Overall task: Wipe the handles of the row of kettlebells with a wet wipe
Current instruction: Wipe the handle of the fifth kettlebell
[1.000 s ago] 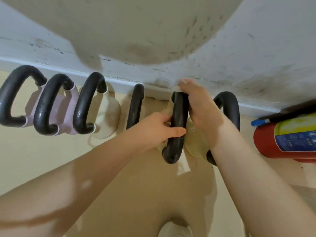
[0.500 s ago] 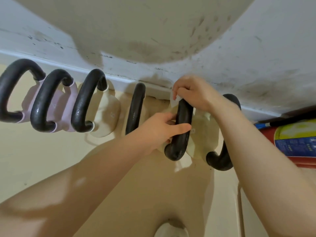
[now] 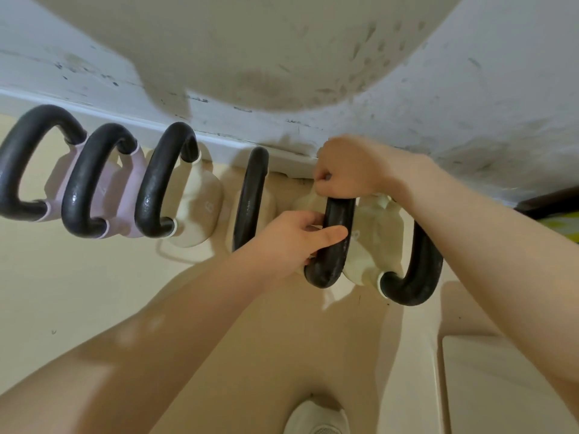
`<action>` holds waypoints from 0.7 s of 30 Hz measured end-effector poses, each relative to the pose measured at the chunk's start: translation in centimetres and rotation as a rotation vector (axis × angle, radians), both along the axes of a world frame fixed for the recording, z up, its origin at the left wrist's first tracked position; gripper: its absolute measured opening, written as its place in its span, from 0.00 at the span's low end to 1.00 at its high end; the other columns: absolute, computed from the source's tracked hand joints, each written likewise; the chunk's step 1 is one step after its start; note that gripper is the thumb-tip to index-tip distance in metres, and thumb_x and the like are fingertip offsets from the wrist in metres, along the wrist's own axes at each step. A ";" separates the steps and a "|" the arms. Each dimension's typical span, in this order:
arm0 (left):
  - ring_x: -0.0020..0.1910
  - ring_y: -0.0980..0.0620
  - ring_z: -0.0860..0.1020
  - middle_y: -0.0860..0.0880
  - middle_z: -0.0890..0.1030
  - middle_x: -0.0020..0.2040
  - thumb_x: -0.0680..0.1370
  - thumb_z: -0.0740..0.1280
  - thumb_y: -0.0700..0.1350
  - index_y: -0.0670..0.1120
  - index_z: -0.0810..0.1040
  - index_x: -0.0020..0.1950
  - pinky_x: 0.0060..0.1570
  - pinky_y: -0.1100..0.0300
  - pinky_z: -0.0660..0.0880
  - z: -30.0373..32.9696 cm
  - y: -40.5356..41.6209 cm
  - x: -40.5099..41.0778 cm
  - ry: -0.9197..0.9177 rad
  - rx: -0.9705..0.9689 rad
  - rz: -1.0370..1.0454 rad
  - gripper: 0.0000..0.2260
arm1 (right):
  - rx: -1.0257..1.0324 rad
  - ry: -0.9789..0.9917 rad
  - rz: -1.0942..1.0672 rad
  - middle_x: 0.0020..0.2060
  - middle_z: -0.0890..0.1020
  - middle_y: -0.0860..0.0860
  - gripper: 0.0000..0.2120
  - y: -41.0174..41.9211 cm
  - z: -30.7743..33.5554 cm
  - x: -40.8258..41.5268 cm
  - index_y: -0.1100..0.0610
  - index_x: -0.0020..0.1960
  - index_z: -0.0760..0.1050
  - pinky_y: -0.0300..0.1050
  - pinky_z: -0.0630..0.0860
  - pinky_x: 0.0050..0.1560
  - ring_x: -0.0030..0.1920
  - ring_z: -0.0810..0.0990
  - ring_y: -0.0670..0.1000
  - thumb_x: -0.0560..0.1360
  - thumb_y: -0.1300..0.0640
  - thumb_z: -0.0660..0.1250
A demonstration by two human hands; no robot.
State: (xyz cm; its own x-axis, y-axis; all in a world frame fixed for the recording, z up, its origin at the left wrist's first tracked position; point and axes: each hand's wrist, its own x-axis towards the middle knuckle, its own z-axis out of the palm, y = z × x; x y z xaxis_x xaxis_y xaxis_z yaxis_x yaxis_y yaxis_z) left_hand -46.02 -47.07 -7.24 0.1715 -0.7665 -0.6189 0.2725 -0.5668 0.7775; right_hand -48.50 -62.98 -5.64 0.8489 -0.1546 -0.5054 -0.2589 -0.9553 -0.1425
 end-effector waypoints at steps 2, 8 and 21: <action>0.31 0.66 0.79 0.55 0.82 0.39 0.75 0.66 0.48 0.49 0.78 0.54 0.29 0.75 0.71 0.1 0.0 0.0 -0.010 0.005 0.000 0.08 | 0.095 -0.106 -0.146 0.27 0.71 0.49 0.18 -0.3 -0.2 -0.7 0.54 0.28 0.68 0.46 0.71 0.37 0.30 0.69 0.50 0.76 0.57 0.57; 0.33 0.65 0.79 0.54 0.83 0.41 0.76 0.65 0.49 0.48 0.79 0.53 0.29 0.75 0.70 0.1 0.2 -0.3 -0.048 -0.012 0.009 0.09 | 0.688 -0.808 -1.096 0.46 0.74 0.63 0.17 4.2 -2.5 -2.8 0.69 0.56 0.70 0.55 0.73 0.52 0.47 0.73 0.60 0.81 0.56 0.52; 0.46 0.56 0.80 0.52 0.82 0.46 0.76 0.64 0.51 0.48 0.77 0.57 0.34 0.70 0.74 1.1 -0.1 0.1 -0.104 0.063 -0.079 0.12 | 1.624 -0.562 -1.828 0.33 0.84 0.57 0.22 3.1 -2.5 -3.5 0.65 0.51 0.74 0.42 0.80 0.37 0.33 0.84 0.52 0.81 0.47 0.53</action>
